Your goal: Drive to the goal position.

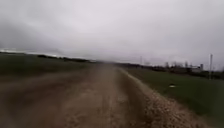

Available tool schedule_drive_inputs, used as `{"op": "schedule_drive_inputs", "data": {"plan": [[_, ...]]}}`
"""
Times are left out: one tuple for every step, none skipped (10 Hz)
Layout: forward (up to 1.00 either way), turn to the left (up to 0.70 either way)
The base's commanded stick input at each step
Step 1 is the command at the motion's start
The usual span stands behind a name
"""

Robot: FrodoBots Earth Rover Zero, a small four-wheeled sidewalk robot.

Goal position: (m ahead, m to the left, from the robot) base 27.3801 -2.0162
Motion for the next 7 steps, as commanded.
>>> {"op": "schedule_drive_inputs", "data": {"plan": [[0.85,0.00],[0.85,0.00],[0.85,0.00],[0.85,0.00],[0.85,0.00],[0.85,0.00],[0.85,0.00]]}}
